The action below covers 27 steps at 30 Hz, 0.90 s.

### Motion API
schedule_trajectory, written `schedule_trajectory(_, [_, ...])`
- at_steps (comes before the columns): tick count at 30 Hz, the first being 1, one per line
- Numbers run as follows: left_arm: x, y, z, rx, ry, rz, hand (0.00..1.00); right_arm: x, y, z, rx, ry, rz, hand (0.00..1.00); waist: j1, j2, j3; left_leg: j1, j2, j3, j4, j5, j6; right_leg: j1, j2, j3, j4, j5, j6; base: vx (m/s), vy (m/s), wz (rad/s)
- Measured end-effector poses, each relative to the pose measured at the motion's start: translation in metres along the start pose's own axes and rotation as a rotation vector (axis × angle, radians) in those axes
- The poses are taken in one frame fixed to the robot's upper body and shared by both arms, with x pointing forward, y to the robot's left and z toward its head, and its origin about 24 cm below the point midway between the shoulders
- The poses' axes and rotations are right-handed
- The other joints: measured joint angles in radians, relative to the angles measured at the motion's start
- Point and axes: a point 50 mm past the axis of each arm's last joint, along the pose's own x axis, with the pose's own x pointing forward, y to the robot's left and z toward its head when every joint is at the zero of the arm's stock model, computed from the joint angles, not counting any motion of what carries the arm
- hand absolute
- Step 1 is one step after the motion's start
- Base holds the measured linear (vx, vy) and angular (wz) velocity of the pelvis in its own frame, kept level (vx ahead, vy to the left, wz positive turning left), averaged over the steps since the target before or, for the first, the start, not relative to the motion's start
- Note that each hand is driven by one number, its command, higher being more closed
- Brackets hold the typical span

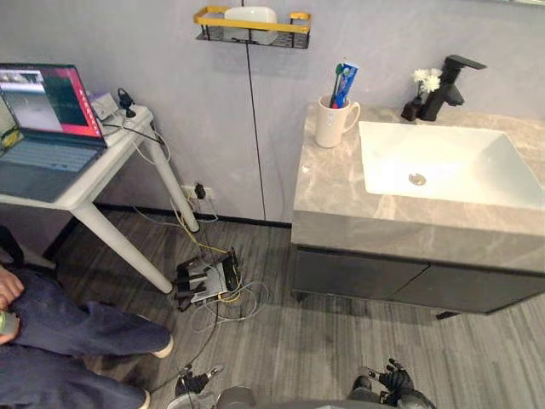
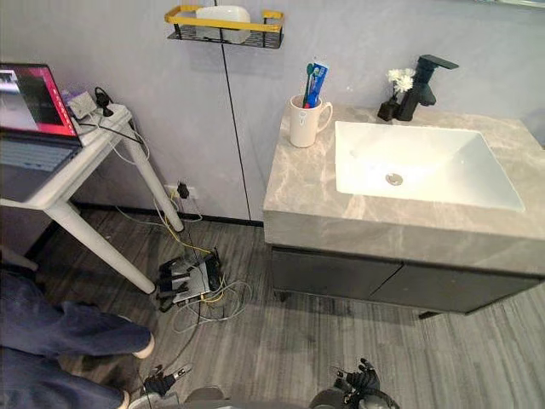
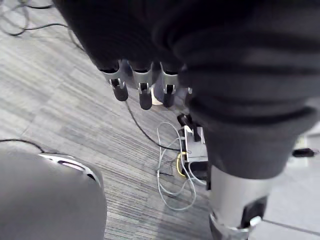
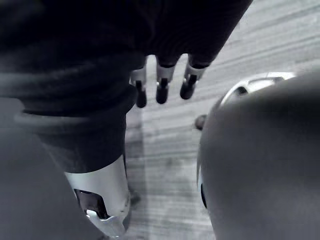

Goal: Organize washtable

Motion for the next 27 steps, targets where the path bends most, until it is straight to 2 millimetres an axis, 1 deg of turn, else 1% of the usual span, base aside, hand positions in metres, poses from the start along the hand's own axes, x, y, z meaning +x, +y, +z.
schedule_trajectory(1, [0.000, -0.003, -0.001, 0.011, 0.001, -0.009, 0.00, 0.001, 0.003, 0.006, 0.014, -0.018, 0.009, 0.00, -0.004, 0.020, 0.004, -0.005, 0.003, 0.066, -0.019, 0.015, 0.040, -0.054, -0.015, -0.051, 0.085, -0.016, -0.043, -0.31, 0.174, -0.98])
schedule_trajectory(2, [0.000, -0.004, 0.001, 0.017, -0.001, -0.010, 0.00, 0.001, 0.003, 0.009, 0.017, -0.026, 0.010, 0.00, -0.008, 0.005, 0.002, -0.005, 0.004, 0.081, -0.025, 0.020, 0.048, -0.076, -0.026, -0.079, 0.182, -0.074, -0.055, -0.31, 0.178, -0.82])
schedule_trajectory(3, [0.001, -0.005, 0.003, 0.020, -0.003, -0.013, 0.00, 0.001, 0.003, 0.008, 0.020, -0.027, 0.011, 0.00, -0.007, 0.015, 0.011, -0.002, 0.007, 0.097, -0.037, 0.031, 0.061, -0.091, -0.034, -0.104, 0.324, -0.160, -0.079, -0.24, 0.119, -0.45])
schedule_trajectory(4, [0.002, -0.006, 0.004, 0.020, -0.004, -0.017, 0.00, 0.000, 0.005, 0.004, 0.027, -0.014, 0.015, 0.00, -0.007, 0.003, 0.013, 0.015, 0.007, 0.110, -0.068, 0.054, 0.063, -0.074, -0.032, -0.114, 0.464, -0.246, -0.086, -0.15, 0.042, -0.40])
schedule_trajectory(5, [0.002, -0.006, 0.005, 0.020, -0.006, -0.017, 0.00, -0.001, 0.006, -0.001, 0.041, 0.005, 0.015, 0.00, -0.004, -0.008, 0.010, 0.029, 0.004, 0.119, -0.105, 0.080, 0.060, -0.035, -0.012, -0.114, 0.538, -0.300, -0.081, -0.09, -0.021, -0.29])
schedule_trajectory(6, [0.002, -0.005, 0.004, 0.018, -0.004, -0.016, 0.00, -0.002, 0.008, -0.006, 0.052, 0.022, 0.019, 0.00, -0.005, -0.018, 0.005, 0.035, -0.005, 0.125, -0.136, 0.102, 0.057, -0.002, 0.003, -0.114, 0.547, -0.329, -0.065, -0.06, -0.052, -0.19])
schedule_trajectory(7, [0.002, -0.005, 0.004, 0.016, -0.003, -0.014, 0.00, -0.002, 0.008, -0.009, 0.057, 0.032, 0.020, 0.00, -0.006, -0.028, 0.001, 0.037, -0.016, 0.129, -0.157, 0.117, 0.055, 0.016, 0.009, -0.114, 0.528, -0.348, -0.045, -0.04, -0.094, -0.25])
schedule_trajectory(8, [0.003, -0.004, 0.004, 0.001, 0.004, -0.010, 0.00, -0.003, 0.006, -0.013, 0.069, 0.051, 0.014, 0.00, -0.005, -0.055, -0.009, 0.050, -0.054, 0.136, -0.214, 0.147, 0.051, 0.033, 0.032, -0.112, 0.425, -0.364, -0.022, -0.03, -0.079, -0.27])
schedule_trajectory(9, [0.003, -0.005, 0.003, -0.005, 0.011, -0.014, 0.00, -0.003, 0.003, -0.014, 0.080, 0.056, 0.005, 0.00, -0.005, -0.050, -0.011, 0.048, -0.061, 0.136, -0.248, 0.161, 0.051, 0.044, 0.051, -0.108, 0.368, -0.358, -0.016, -0.08, -0.071, -0.36])
schedule_trajectory(10, [0.001, -0.007, -0.003, -0.005, 0.030, -0.028, 0.00, -0.003, -0.001, -0.017, 0.087, 0.070, -0.010, 0.00, -0.005, -0.036, -0.029, 0.049, -0.072, 0.135, -0.328, 0.205, 0.057, 0.078, 0.095, -0.090, 0.224, -0.341, 0.006, -0.07, -0.047, -0.25])
schedule_trajectory(11, [0.001, -0.008, -0.004, -0.005, 0.035, -0.033, 0.00, -0.002, -0.003, -0.017, 0.086, 0.069, -0.013, 0.00, -0.006, -0.030, -0.036, 0.050, -0.077, 0.141, -0.360, 0.229, 0.058, 0.090, 0.109, -0.075, 0.170, -0.345, 0.005, -0.06, -0.117, -0.15])
schedule_trajectory(12, [0.001, -0.011, -0.003, 0.005, 0.036, -0.043, 0.00, -0.002, -0.005, -0.015, 0.080, 0.068, -0.016, 0.00, -0.012, -0.033, -0.027, 0.051, -0.089, 0.153, -0.388, 0.263, 0.049, 0.088, 0.114, -0.050, 0.148, -0.353, 0.012, -0.01, -0.115, -0.10])
schedule_trajectory(13, [0.001, -0.011, -0.002, 0.017, 0.032, -0.046, 0.00, -0.002, -0.011, -0.018, 0.066, 0.077, -0.027, 0.00, -0.003, -0.033, -0.027, 0.056, -0.096, 0.147, -0.410, 0.289, 0.044, 0.086, 0.134, -0.042, 0.104, -0.324, 0.003, -0.01, -0.086, -0.11])
schedule_trajectory(14, [0.001, -0.013, -0.003, 0.022, 0.032, -0.053, 0.00, -0.002, -0.012, -0.020, 0.056, 0.087, -0.027, 0.00, 0.001, -0.028, -0.033, 0.054, -0.093, 0.147, -0.423, 0.301, 0.039, 0.091, 0.147, -0.040, 0.074, -0.307, -0.001, 0.00, -0.055, -0.20])
schedule_trajectory(15, [0.000, -0.016, -0.003, 0.038, 0.032, -0.067, 0.00, -0.002, -0.012, -0.021, 0.049, 0.091, -0.026, 0.00, 0.002, -0.018, -0.038, 0.049, -0.087, 0.147, -0.443, 0.316, 0.037, 0.099, 0.170, -0.037, 0.021, -0.278, -0.004, -0.01, -0.076, -0.21])
schedule_trajectory(16, [0.000, -0.016, -0.003, 0.045, 0.030, -0.071, 0.00, -0.002, -0.013, -0.019, 0.045, 0.086, -0.029, 0.00, 0.000, -0.016, -0.038, 0.040, -0.080, 0.148, -0.445, 0.326, 0.032, 0.103, 0.187, -0.033, -0.021, -0.251, -0.008, -0.02, -0.077, -0.20])
schedule_trajectory(17, [0.001, -0.015, -0.002, 0.049, 0.028, -0.071, 0.00, -0.001, -0.012, -0.018, 0.046, 0.084, -0.027, 0.00, 0.000, -0.016, -0.037, 0.041, -0.079, 0.147, -0.446, 0.331, 0.030, 0.109, 0.193, -0.030, -0.040, -0.240, -0.014, -0.04, -0.062, -0.21])
schedule_trajectory(19, [0.001, -0.015, -0.001, 0.072, 0.021, -0.074, 0.00, -0.002, -0.008, -0.019, 0.028, 0.083, -0.014, 0.00, -0.003, -0.022, -0.033, 0.050, -0.077, 0.133, -0.446, 0.339, 0.032, 0.149, 0.211, -0.025, -0.114, -0.200, -0.017, -0.03, -0.044, -0.11])
schedule_trajectory(22, [0.002, -0.019, 0.005, 0.150, -0.011, -0.111, 0.00, -0.002, -0.004, -0.017, -0.037, 0.069, 0.013, 0.00, -0.001, -0.037, -0.024, 0.051, -0.081, 0.111, -0.439, 0.353, 0.029, 0.186, 0.218, -0.037, -0.178, -0.164, -0.024, -0.04, 0.006, 0.08])
schedule_trajectory(24, [0.004, -0.022, 0.013, 0.182, -0.038, -0.127, 0.00, -0.001, -0.002, -0.014, -0.060, 0.057, 0.023, 0.00, 0.002, -0.044, -0.003, 0.049, -0.076, 0.107, -0.407, 0.353, 0.029, 0.198, 0.218, -0.031, -0.181, -0.159, -0.028, -0.10, 0.013, -0.02])
schedule_trajectory(25, [0.005, -0.019, 0.018, 0.184, -0.052, -0.120, 0.00, 0.000, 0.002, -0.010, -0.085, 0.044, 0.039, 0.00, 0.005, -0.053, 0.016, 0.042, -0.072, 0.084, -0.357, 0.350, 0.027, 0.198, 0.213, -0.008, -0.173, -0.159, -0.029, -0.14, 0.001, -0.26])
schedule_trajectory(26, [0.006, -0.019, 0.022, 0.184, -0.065, -0.118, 0.00, 0.000, 0.004, -0.009, -0.102, 0.038, 0.048, 0.00, 0.010, -0.057, 0.021, 0.034, -0.071, 0.056, -0.324, 0.347, 0.026, 0.194, 0.210, 0.014, -0.165, -0.159, -0.028, -0.16, -0.001, -0.77])
schedule_trajectory(27, [0.006, -0.021, 0.025, 0.174, -0.075, -0.119, 0.00, 0.001, 0.007, -0.005, -0.118, 0.030, 0.058, 0.00, 0.030, -0.066, 0.036, 0.021, -0.071, -0.037, -0.263, 0.328, 0.027, 0.173, 0.208, 0.078, -0.142, -0.160, -0.028, -0.12, 0.030, -1.15])
